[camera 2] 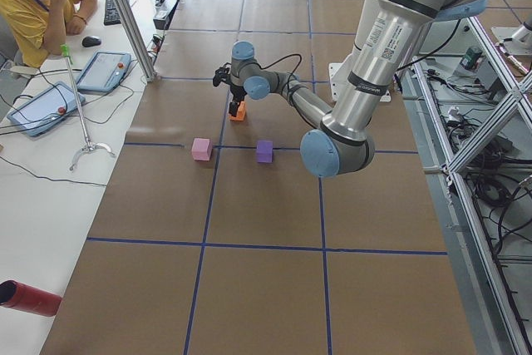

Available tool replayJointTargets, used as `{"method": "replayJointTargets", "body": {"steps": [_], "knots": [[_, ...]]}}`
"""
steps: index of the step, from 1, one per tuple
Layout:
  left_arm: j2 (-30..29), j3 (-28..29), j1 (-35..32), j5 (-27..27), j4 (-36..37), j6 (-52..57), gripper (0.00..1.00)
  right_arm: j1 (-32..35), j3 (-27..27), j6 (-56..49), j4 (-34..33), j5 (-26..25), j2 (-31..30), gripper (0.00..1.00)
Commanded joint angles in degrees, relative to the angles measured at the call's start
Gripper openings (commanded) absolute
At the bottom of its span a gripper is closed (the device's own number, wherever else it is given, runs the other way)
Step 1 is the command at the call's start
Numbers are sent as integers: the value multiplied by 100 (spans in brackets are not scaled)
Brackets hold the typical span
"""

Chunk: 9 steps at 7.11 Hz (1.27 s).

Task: Arrange blocks in a line
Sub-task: 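Reach the left gripper down to the orange cube and grasp it, then carry the orange cube with the left gripper toward the pink cube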

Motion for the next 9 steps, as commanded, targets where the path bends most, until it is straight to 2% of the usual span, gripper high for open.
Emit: {"method": "replayJointTargets", "body": {"steps": [1, 2, 4, 8, 9], "knots": [[-122, 47, -17, -8, 7, -309, 100, -3, 0, 1, 0, 0, 0, 100], [-263, 274, -9, -8, -54, -642, 100, 6, 0, 2, 0, 0, 0, 100], [-308, 626, 18, 1, -133, -602, 100, -3, 0, 2, 0, 0, 0, 100], [-308, 803, 141, 10, -221, -707, 99, -3, 0, 2, 0, 0, 0, 100], [-308, 795, 150, 10, -291, -690, 52, -3, 0, -7, 0, 0, 0, 100]]}}
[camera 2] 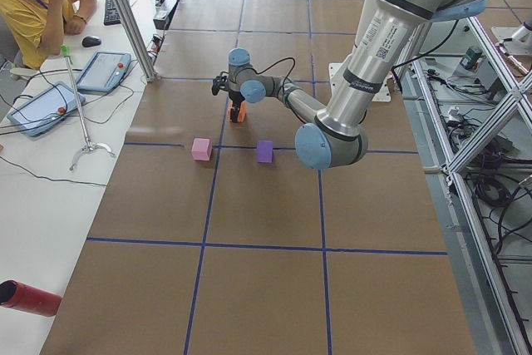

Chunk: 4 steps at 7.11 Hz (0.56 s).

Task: Arrange blocks in a line
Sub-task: 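Carry the orange cube with the left gripper toward the pink cube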

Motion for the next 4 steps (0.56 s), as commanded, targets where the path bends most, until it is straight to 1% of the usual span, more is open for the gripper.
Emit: {"method": "replayJointTargets", "body": {"steps": [1, 2, 3, 4], "knots": [[10, -29, -1, 0, -90, 86, 7, 0, 0, 2, 0, 0, 0, 100], [19, -38, -158, 18, -47, 166, 0, 0, 0, 2, 0, 0, 0, 100], [219, -282, -421, 18, 6, 532, 0, 0, 0, 2, 0, 0, 0, 100], [708, -885, -658, -17, -11, 910, 0, 8, 0, -7, 0, 0, 0, 100]]}}
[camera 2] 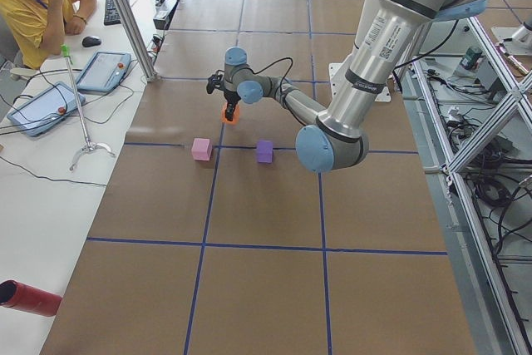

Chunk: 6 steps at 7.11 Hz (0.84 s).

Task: Arrange blocks in a line
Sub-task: 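Carry the orange cube with the left gripper toward the pink cube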

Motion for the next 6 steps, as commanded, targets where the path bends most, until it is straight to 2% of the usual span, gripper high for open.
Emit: {"method": "replayJointTargets", "body": {"steps": [1, 3, 6], "knots": [[754, -773, -538, -70, 17, 470, 0, -1, 0, -7, 0, 0, 0, 100], [1125, -722, -716, -53, -1, 453, 0, -1, 0, 1, 0, 0, -9, 100], [1039, -162, -629, -18, -53, 50, 0, 7, 0, -7, 0, 0, 0, 100]]}}
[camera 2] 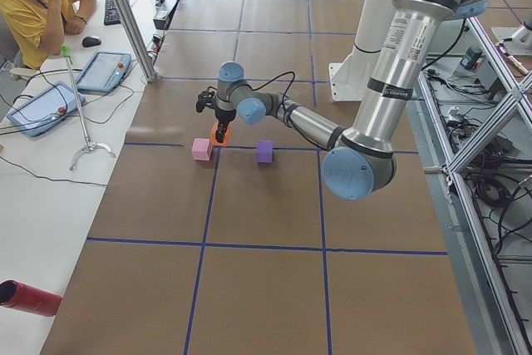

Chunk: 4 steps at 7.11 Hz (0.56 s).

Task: Arrange blocks in a line
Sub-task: 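Carry the orange cube with the left gripper toward the pink cube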

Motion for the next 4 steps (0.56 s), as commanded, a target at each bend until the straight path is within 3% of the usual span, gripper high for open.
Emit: {"method": "replayJointTargets", "body": {"steps": [1, 2, 4], "knots": [[-42, 317, 35, 6, -50, -150, 0, -4, 0, 2, 0, 0, 1, 100], [-16, 282, 26, -20, -51, -141, 3, -4, 0, 2, 0, 0, 1, 100], [-16, 299, 35, -29, -50, -123, 21, -4, 0, 2, 0, 0, 1, 100]]}}
